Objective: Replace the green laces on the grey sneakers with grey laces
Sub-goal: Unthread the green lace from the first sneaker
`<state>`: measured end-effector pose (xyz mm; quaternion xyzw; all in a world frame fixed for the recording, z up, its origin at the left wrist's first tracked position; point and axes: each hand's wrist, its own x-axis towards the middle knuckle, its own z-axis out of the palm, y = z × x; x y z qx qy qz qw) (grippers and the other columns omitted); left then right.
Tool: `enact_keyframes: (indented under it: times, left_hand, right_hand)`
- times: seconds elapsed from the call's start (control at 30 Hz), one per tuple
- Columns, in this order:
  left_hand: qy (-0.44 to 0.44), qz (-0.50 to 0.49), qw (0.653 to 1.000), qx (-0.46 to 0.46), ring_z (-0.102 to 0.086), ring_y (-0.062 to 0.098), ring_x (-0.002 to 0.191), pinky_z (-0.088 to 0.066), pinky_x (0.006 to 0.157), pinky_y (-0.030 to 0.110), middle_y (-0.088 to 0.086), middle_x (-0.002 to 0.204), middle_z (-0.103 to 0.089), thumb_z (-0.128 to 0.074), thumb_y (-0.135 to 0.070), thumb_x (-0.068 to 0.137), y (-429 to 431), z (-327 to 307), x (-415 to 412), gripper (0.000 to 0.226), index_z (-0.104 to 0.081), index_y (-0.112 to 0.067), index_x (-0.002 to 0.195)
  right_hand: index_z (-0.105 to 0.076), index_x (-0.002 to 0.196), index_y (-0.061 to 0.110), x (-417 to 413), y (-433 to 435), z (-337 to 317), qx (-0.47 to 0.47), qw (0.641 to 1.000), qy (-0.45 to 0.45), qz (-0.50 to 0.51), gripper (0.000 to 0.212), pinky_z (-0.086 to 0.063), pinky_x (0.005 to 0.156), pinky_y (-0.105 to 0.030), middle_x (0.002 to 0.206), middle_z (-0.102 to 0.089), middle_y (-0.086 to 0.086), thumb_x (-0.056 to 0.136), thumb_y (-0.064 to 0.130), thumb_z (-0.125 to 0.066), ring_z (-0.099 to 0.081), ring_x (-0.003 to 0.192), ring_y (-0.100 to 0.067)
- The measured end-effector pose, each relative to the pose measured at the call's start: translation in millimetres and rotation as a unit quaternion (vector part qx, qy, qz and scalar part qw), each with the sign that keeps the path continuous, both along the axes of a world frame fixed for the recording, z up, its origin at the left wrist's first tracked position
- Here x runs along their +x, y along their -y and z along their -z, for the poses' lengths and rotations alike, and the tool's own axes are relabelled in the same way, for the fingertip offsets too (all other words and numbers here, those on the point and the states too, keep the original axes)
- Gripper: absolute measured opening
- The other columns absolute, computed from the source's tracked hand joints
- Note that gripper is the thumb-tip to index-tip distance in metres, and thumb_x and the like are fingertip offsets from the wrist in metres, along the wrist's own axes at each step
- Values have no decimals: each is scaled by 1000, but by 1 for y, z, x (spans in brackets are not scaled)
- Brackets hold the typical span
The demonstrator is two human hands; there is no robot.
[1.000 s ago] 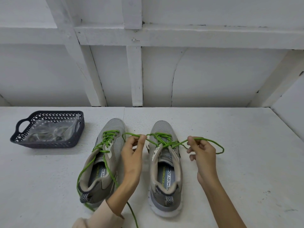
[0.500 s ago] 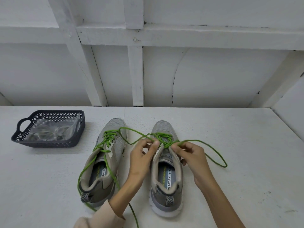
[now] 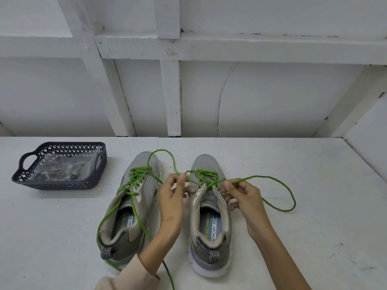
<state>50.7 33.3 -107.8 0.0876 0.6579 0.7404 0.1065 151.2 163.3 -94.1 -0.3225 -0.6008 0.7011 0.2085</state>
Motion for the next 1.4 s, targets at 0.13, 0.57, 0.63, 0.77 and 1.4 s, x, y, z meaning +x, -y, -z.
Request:
enact_keyframes:
  times: [0.13, 0.57, 0.63, 0.77, 1.4]
  left_hand:
    - [64, -39, 996, 36, -60, 8, 57, -46, 53, 21, -2, 85, -60, -48, -28, 100, 7, -5, -13, 17, -55, -14, 93]
    - [-51, 77, 986, -137, -54, 9, 103, -44, 81, 24, -8, 114, -61, -70, -13, 86, 7, 7, -4, 25, -69, -34, 99]
    - [-91, 99, 978, -159, -57, 9, 83, -48, 80, 33, -11, 95, -71, -71, -16, 86, 6, 4, -7, 19, -74, -35, 83]
    - [-105, 167, 952, -235, -59, 9, 67, -51, 79, 41, -14, 75, -72, -69, -56, 70, 5, -8, -24, 17, -75, -42, 76]
    - [-174, 231, 847, -446, -60, 26, 84, -42, 74, 36, -1, 79, -64, -47, -34, 94, -17, -25, -37, 21, -52, -19, 80]
  right_hand:
    - [-59, 81, 3, 2, -5, 1, -43, 997, -10, 58, 28, -43, 42, -25, 67, -63, -6, 96, 26, -58, -54, 51, -14]
    - [-76, 80, 11, -10, -13, 2, 116, 989, 57, -73, 6, -38, 43, -25, 55, -60, -1, 84, 10, -72, -50, 52, -17]
    - [-77, 77, 15, -13, -15, 0, 147, 983, 65, -84, 8, -39, 43, -25, 57, -62, 0, 83, 10, -73, -52, 53, -19]
    - [-78, 77, 17, -16, -21, -5, 204, 968, 81, -117, 6, -44, 47, -28, 62, -67, -4, 82, 13, -75, -57, 53, -19]
    - [-54, 85, 23, -27, -19, -1, 308, 924, 150, -168, 8, -52, 69, -45, 71, -58, 8, 93, 25, -53, -55, 64, -15]
